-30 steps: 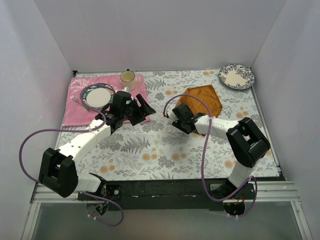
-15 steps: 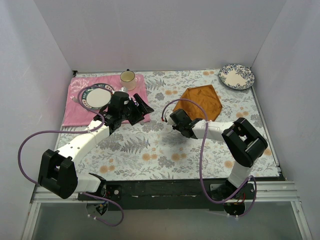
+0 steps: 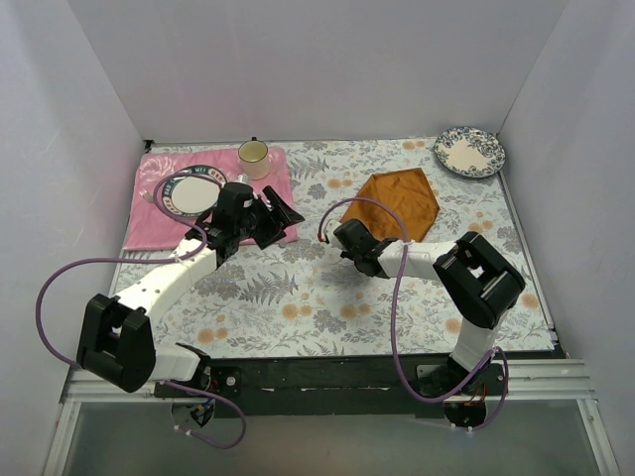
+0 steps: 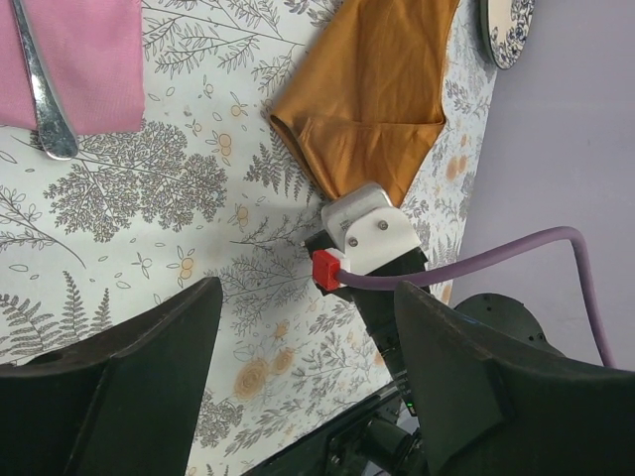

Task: Fold the napkin, place the utensils inside, and roll it up
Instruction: Roll the napkin with the utensil

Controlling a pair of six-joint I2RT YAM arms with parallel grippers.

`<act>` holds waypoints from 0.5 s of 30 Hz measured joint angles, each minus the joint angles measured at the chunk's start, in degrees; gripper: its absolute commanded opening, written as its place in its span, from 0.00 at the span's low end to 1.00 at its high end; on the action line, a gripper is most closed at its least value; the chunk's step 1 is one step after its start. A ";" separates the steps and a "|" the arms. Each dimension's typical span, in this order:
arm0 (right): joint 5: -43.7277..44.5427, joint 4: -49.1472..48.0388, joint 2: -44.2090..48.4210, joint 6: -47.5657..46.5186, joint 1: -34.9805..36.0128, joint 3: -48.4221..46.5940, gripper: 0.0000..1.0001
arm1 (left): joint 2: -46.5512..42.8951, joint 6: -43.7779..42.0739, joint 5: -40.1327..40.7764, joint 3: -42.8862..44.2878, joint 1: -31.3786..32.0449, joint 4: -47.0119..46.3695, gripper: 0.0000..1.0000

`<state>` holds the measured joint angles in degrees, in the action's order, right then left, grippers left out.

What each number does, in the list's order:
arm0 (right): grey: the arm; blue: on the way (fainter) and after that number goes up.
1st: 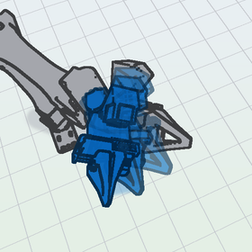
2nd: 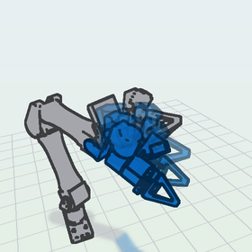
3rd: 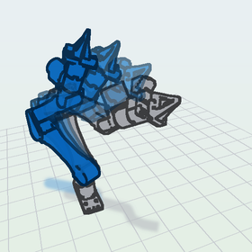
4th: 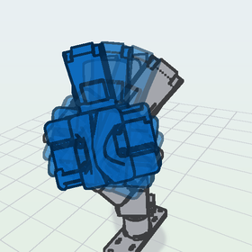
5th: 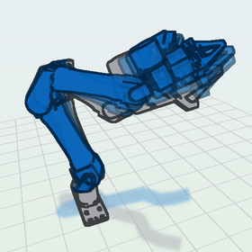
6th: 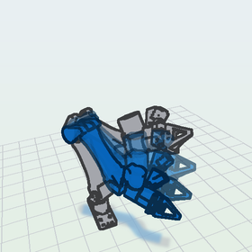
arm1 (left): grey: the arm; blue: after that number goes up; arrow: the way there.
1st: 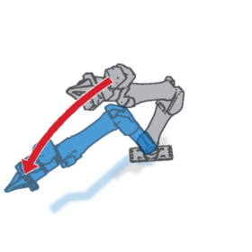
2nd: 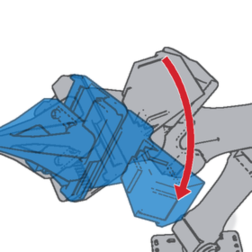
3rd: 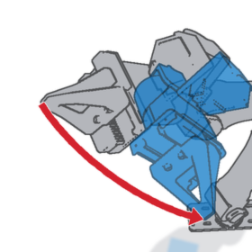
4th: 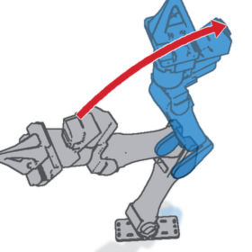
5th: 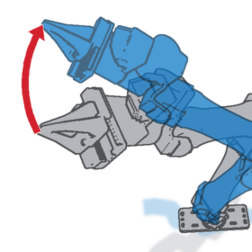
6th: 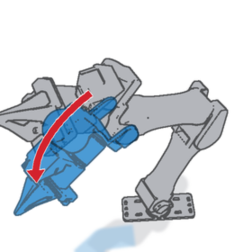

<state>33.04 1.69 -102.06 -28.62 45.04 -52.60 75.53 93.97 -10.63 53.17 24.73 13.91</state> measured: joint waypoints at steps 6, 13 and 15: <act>-2.16 1.20 0.00 1.46 -0.02 -0.74 0.01 | 2.95 0.20 -3.56 -0.31 -1.07 -2.40 0.70; -7.87 4.92 0.00 5.01 -1.49 -5.09 0.01 | 13.05 0.42 -11.54 -0.13 -1.49 -6.34 0.72; -9.46 5.57 0.00 6.14 -2.95 -5.95 0.01 | 15.76 0.72 -14.25 -0.13 -1.49 -7.61 0.72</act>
<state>23.57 7.27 -102.06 -22.48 42.09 -58.54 91.29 94.70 -24.88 53.04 23.24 6.31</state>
